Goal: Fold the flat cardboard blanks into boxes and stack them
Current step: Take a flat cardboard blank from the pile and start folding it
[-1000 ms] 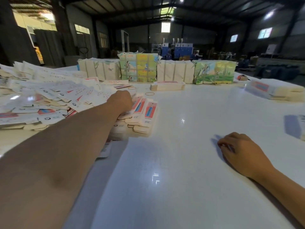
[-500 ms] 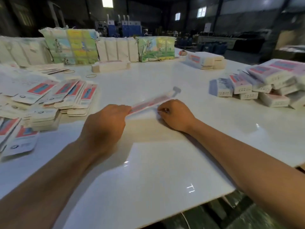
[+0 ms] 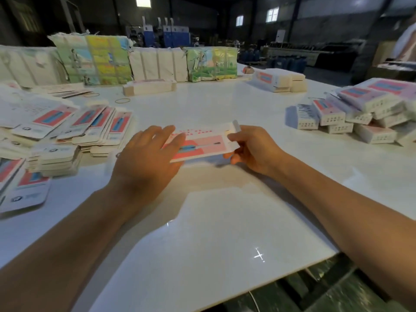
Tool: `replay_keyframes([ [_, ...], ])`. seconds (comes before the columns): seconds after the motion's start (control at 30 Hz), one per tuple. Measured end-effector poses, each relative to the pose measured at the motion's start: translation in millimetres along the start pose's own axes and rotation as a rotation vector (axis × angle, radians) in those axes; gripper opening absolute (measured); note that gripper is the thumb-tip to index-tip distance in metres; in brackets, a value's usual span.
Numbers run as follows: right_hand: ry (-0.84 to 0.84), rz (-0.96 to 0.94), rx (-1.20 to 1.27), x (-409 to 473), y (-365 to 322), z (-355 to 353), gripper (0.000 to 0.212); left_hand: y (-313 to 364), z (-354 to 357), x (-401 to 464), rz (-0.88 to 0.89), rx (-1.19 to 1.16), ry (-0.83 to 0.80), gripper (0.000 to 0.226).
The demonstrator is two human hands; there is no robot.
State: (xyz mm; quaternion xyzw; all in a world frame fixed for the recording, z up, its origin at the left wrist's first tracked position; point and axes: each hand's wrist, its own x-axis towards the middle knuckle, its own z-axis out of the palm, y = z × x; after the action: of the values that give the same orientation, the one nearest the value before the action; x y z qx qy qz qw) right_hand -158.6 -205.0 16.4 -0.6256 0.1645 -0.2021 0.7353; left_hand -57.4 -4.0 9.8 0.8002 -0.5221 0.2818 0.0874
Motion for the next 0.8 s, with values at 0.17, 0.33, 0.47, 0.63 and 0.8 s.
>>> replay_keyframes([
  [0.17, -0.118, -0.019, 0.002, -2.2, 2.1, 3.4, 0.018, 5.9, 2.4, 1.3, -0.123, 0.031, -0.093, 0.086],
  [0.33, 0.114, -0.195, -0.075, -5.3, 3.0, 7.2, 0.014, 2.6, -4.9, 6.4, -0.237, -0.003, -0.012, 0.082],
  [0.47, 0.32, -0.479, -0.383, -12.6, 6.2, 6.6, 0.017, 0.6, -3.4, 7.1, -0.332, 0.054, -0.063, 0.07],
  [0.63, 0.18, -0.613, -0.657, -18.1, 16.0, 22.7, 0.028, 4.9, -0.3, 8.0, -0.345, 0.057, -0.09, 0.066],
  [0.8, 0.088, -0.418, -0.345, -19.3, 12.0, 23.5, 0.018, 8.1, 1.7, 7.0, -0.302, 0.1, -0.047, 0.079],
])
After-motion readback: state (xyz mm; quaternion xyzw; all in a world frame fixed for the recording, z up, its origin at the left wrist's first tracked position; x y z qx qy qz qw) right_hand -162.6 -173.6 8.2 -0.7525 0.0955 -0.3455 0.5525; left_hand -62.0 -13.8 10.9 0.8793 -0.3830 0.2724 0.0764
